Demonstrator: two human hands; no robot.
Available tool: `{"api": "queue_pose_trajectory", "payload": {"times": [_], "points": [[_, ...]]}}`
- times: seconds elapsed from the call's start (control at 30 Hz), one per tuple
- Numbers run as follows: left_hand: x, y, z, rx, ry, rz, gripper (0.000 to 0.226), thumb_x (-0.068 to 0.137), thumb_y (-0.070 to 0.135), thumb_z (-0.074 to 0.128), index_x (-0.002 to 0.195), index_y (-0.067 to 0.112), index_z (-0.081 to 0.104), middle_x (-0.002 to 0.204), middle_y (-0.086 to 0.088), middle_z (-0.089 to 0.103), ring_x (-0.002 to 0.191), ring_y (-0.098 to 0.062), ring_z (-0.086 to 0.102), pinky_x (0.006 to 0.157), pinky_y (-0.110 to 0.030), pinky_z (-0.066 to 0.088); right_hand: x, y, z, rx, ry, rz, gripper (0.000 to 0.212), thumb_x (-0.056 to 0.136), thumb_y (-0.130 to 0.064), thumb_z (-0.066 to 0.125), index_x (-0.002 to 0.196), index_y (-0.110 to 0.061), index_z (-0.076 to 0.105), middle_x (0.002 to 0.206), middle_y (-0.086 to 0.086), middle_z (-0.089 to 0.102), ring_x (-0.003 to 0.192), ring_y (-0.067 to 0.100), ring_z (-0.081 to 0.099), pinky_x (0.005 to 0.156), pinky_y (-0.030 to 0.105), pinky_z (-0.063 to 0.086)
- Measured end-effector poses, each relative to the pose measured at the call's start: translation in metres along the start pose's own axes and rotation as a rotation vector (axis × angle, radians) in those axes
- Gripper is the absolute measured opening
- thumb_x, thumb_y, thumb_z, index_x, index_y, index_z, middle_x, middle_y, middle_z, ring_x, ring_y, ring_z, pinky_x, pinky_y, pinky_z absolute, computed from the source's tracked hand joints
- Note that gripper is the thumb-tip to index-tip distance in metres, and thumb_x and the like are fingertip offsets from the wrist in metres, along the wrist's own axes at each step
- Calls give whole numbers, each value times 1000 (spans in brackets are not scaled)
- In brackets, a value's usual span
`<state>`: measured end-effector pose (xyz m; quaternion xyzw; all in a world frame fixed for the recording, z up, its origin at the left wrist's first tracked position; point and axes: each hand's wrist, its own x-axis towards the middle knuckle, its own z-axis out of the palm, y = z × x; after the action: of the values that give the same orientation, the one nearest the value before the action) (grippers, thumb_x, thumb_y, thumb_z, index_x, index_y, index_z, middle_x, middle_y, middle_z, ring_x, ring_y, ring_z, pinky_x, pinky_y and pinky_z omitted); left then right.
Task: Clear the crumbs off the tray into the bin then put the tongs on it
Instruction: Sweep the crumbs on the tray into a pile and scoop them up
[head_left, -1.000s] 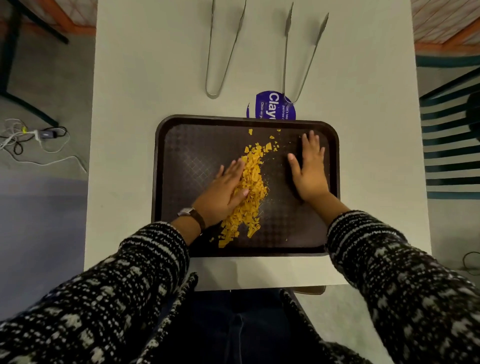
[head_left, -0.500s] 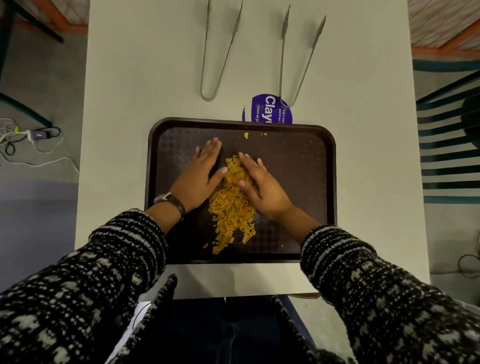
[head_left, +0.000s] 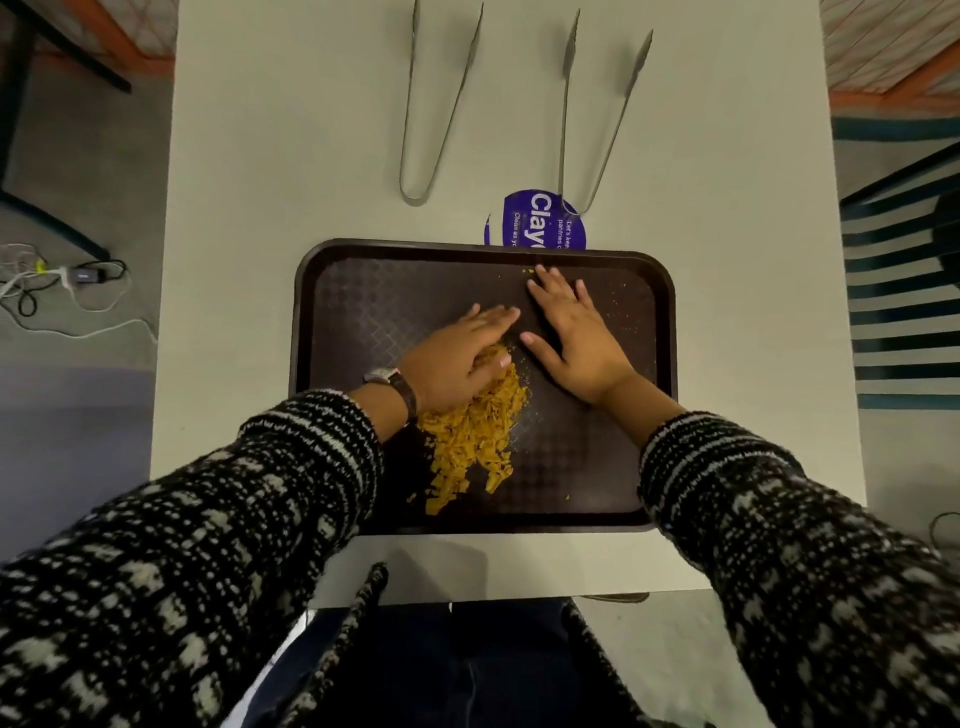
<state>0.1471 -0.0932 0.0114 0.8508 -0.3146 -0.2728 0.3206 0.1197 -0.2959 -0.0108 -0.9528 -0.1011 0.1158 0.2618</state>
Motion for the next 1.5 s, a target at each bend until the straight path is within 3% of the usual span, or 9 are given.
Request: {"api": "queue_pose_trajectory", "payload": {"times": [0.3, 0.47, 0.63, 0.8, 0.93, 1.07, 1.2, 1.33, 1.5], "points": [[-63, -16, 9, -250, 300, -91, 51, 92, 19, 42, 142, 8, 34, 146, -9, 40, 136, -16, 35, 115, -28, 24, -4, -41, 25, 148, -130, -154, 72, 91, -49, 34, 146, -4, 24, 153, 13, 27, 145, 19, 15, 119, 30, -4], [-67, -38, 8, -143, 422, -207, 55, 94, 27, 37, 144, 7, 27, 152, -9, 29, 141, -14, 22, 113, -9, 4, -14, -47, 22, 347, 10, -74, 67, 92, -50, 34, 143, -6, 33, 148, 16, 36, 141, 15, 23, 120, 31, 5], [-59, -57, -7, 4, 499, -364, 60, 95, 32, 30, 146, 4, 16, 156, -12, 13, 143, -13, 3, 116, -30, -7, 13, -25, 4, 218, 67, -13, 67, 92, -48, 36, 144, -7, 31, 152, 12, 31, 145, 22, 17, 119, 39, 3], [-57, -67, -20, 52, 502, -416, 58, 98, 29, 32, 147, 3, 13, 156, -14, 10, 146, -23, 4, 117, -34, -4, 22, -37, 19, 60, -63, -103, 76, 88, -57, 34, 148, -11, 22, 157, 9, 19, 147, 19, 7, 118, 45, -8], [-60, -73, -19, 120, 435, -415, 60, 97, 32, 30, 147, 3, 11, 157, -15, 8, 146, -24, 2, 116, -33, -6, 5, -57, 34, 237, -167, -142, 77, 88, -61, 36, 147, -13, 27, 152, 10, 33, 144, 24, 20, 120, 41, 6], [-56, -67, -7, 198, 392, -430, 63, 97, 37, 29, 147, 3, 13, 157, -15, 7, 145, -26, 0, 116, -40, -7, -14, -52, 22, 272, 113, -75, 58, 94, -42, 35, 140, -6, 40, 146, 13, 42, 141, 21, 27, 119, 38, 7], [-47, -42, 17, 191, 305, -301, 70, 92, 50, 21, 147, 7, 12, 157, -11, 6, 144, -17, -5, 113, -30, -17, -34, -14, 10, 210, 362, 308, 55, 96, -37, 27, 141, -7, 36, 154, 13, 25, 146, 26, 11, 119, 40, 0], [-37, -14, 29, -45, 190, -110, 65, 95, 44, 25, 147, 9, 10, 157, -8, 8, 140, -5, -2, 114, -20, -12, -43, 11, 12, 3, 294, 524, 69, 94, -49, 20, 147, -4, 20, 157, 17, 9, 146, 30, 0, 120, 47, 2], [-27, -10, 12, -128, 301, -146, 59, 99, 32, 33, 148, 9, 10, 157, -6, 9, 141, -7, -2, 117, -28, -5, -34, -11, 27, -114, 170, 370, 76, 92, -55, 21, 147, -3, 18, 157, 18, 11, 146, 31, 4, 118, 45, -2]]}}
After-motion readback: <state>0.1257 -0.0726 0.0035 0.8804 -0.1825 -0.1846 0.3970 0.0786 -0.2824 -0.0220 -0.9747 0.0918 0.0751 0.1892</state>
